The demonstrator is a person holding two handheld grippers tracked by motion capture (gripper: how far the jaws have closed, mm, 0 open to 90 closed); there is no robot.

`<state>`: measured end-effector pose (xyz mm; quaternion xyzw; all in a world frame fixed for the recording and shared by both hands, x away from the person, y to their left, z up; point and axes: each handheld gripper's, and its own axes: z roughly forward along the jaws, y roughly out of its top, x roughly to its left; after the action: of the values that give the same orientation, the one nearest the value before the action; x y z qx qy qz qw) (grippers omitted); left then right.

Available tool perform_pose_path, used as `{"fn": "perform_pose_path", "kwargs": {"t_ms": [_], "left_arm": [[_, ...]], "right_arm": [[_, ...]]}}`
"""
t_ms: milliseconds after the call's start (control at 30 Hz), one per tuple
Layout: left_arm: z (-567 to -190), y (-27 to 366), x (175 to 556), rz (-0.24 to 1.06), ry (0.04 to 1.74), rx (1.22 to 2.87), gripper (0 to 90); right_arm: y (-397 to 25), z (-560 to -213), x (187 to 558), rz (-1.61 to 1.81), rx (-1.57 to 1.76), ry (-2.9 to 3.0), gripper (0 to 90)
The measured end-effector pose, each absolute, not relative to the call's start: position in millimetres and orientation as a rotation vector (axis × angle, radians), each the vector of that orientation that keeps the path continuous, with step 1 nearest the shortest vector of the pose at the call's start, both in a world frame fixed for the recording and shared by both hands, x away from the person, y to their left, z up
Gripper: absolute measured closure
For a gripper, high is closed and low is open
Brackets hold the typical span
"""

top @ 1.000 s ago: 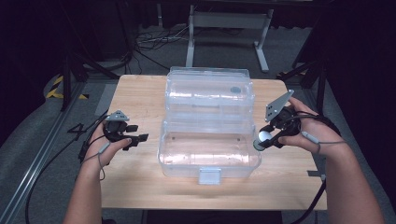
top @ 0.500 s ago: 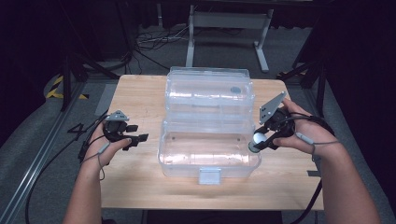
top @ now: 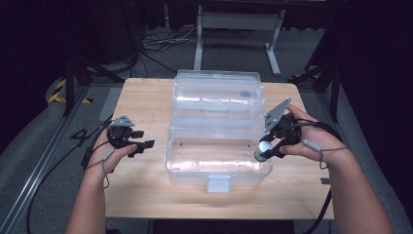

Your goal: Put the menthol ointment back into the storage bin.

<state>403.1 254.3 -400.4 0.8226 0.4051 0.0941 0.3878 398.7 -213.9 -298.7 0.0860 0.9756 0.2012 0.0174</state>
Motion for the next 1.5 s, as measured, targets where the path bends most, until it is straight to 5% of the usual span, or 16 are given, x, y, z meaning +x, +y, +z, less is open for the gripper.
{"fn": "perform_pose_path", "kwargs": {"t_ms": [1500], "left_arm": [[-401.0, 254.9, 403.0, 0.238, 1.036, 2.096, 37.7]], "right_arm": [[-198.7, -349.3, 406.1, 0.47, 0.167, 3.145, 50.7]]}}
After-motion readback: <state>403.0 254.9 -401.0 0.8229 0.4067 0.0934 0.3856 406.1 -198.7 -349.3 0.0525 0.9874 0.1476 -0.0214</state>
